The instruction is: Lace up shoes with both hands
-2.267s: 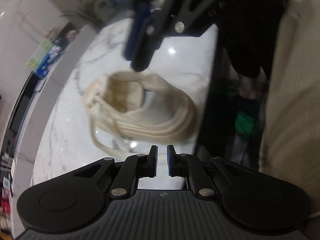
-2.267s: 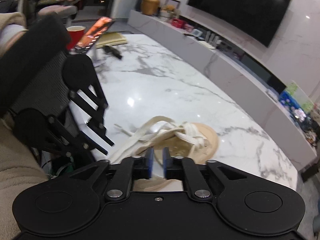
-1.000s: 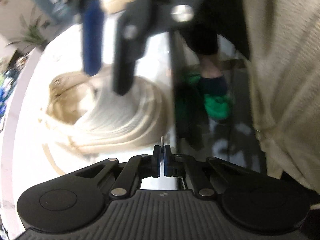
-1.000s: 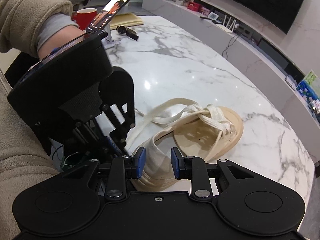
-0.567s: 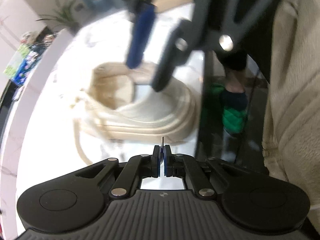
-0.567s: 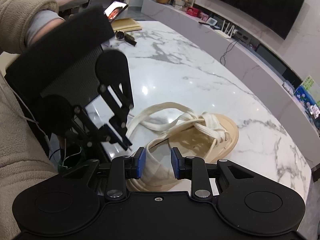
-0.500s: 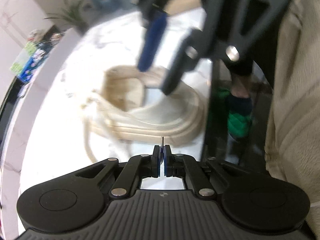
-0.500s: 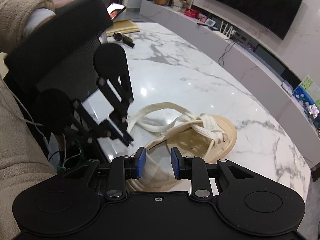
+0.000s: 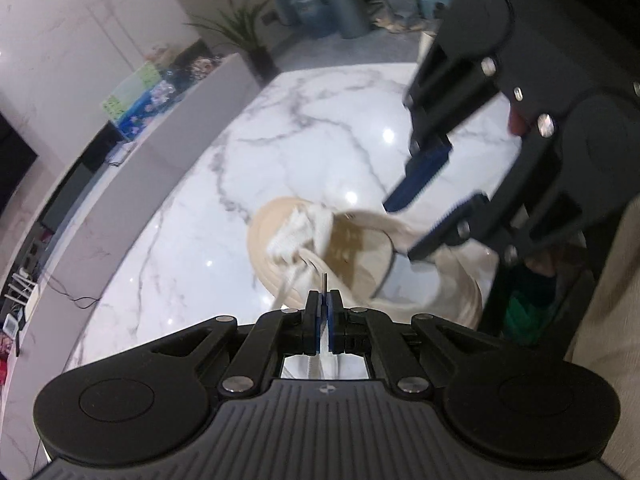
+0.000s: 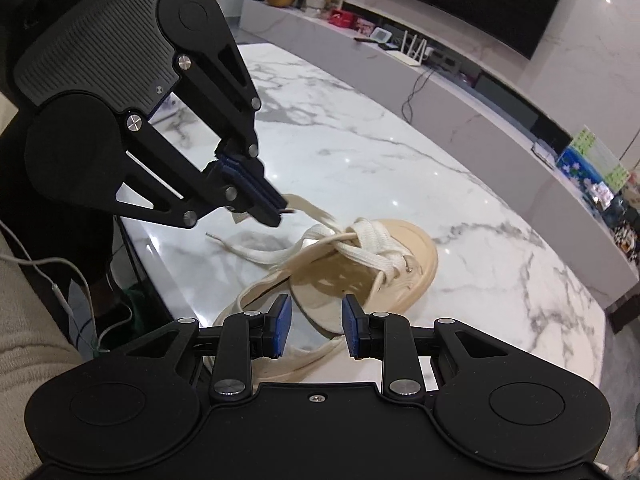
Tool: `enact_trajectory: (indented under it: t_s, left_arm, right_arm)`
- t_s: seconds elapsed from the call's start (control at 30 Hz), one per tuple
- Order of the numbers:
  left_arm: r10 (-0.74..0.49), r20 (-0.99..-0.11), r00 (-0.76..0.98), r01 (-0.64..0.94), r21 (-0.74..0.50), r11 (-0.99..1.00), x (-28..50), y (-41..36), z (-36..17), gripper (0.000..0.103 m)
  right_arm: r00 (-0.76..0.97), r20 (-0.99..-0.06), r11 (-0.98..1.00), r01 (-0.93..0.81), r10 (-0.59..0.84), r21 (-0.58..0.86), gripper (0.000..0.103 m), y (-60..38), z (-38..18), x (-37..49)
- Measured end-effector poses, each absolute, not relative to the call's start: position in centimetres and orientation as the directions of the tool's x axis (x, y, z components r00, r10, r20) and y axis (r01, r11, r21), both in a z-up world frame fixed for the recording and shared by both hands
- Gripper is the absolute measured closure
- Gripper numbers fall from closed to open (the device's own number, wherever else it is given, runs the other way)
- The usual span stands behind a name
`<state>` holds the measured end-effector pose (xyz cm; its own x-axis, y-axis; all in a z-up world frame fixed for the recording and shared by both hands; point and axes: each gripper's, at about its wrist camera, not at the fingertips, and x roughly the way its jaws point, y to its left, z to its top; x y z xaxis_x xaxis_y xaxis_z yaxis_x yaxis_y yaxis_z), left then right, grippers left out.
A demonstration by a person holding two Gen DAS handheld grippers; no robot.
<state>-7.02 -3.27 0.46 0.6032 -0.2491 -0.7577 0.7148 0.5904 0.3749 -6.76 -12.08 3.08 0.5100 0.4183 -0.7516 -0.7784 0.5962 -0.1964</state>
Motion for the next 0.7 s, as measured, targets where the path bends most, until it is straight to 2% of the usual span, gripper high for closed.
enact_trajectory:
  t_s: [0.7]
  left_arm:
    - [-0.189,-0.784,0.591,0.707,0.39,0.59,-5.2,-5.0,0.0,0.101]
  right_arm:
    - [0.586,-0.713,0.731,-0.665,0.385,-0.152,0.076,-13.8,2.7,-3.5]
